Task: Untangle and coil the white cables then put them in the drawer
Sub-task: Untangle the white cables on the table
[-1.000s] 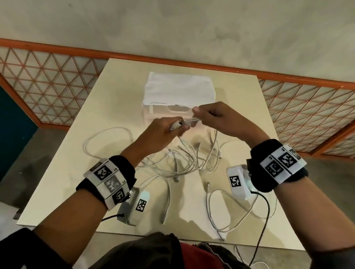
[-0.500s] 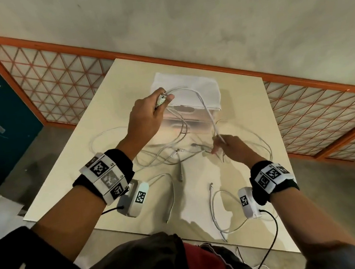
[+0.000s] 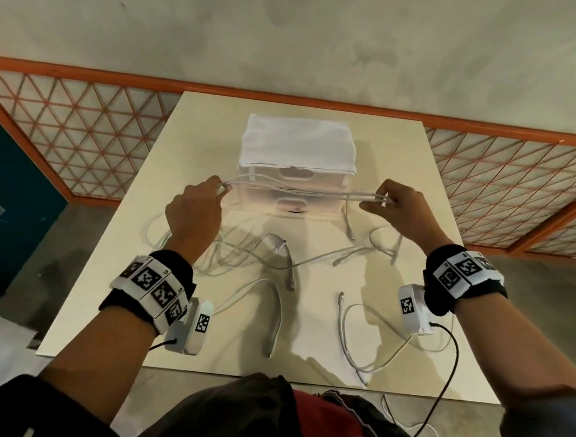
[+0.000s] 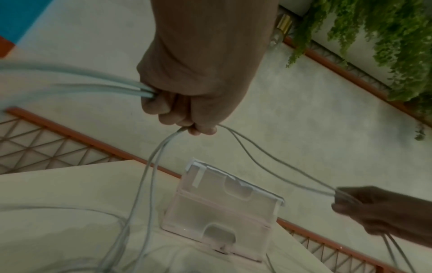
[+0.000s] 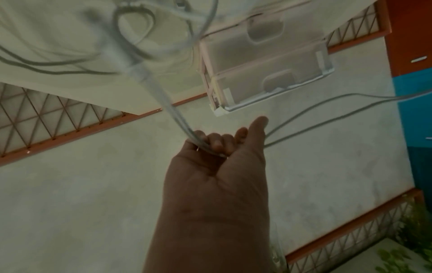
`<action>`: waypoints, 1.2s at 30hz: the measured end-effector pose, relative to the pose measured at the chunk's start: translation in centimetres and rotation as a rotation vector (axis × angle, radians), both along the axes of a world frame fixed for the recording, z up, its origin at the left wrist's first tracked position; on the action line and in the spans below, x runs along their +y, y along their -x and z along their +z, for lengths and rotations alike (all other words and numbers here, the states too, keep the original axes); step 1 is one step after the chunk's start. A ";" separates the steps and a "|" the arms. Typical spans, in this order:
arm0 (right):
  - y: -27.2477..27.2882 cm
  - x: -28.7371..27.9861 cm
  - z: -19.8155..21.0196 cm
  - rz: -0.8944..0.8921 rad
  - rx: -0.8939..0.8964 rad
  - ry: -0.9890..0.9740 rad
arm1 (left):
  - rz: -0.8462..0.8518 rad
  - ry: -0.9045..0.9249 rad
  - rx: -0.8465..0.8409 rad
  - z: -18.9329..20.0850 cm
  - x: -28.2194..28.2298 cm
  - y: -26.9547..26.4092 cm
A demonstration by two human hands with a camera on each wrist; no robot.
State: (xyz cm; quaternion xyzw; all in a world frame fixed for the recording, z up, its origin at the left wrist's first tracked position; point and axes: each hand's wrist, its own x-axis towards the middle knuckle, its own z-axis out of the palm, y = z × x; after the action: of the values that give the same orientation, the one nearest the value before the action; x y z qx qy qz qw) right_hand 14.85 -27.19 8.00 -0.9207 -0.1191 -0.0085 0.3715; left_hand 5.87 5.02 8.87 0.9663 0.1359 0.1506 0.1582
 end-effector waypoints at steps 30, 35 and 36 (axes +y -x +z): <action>8.7 4.3 -9.4 0.153 0.486 0.627 | -0.185 -0.075 0.377 1.3 -5.0 0.9; 8.3 4.8 -7.8 0.257 0.504 0.490 | -0.213 -0.011 0.385 1.1 -5.4 1.4; 8.1 5.2 -6.6 0.330 0.547 0.431 | -0.209 -0.001 0.380 1.1 -5.5 1.4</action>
State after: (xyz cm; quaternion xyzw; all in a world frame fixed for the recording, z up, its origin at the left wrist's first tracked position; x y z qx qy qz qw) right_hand 6.74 -21.98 1.41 -0.9144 -0.1610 0.3227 0.1839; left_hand 4.44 -0.44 9.93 0.9863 0.0621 -0.0516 0.1439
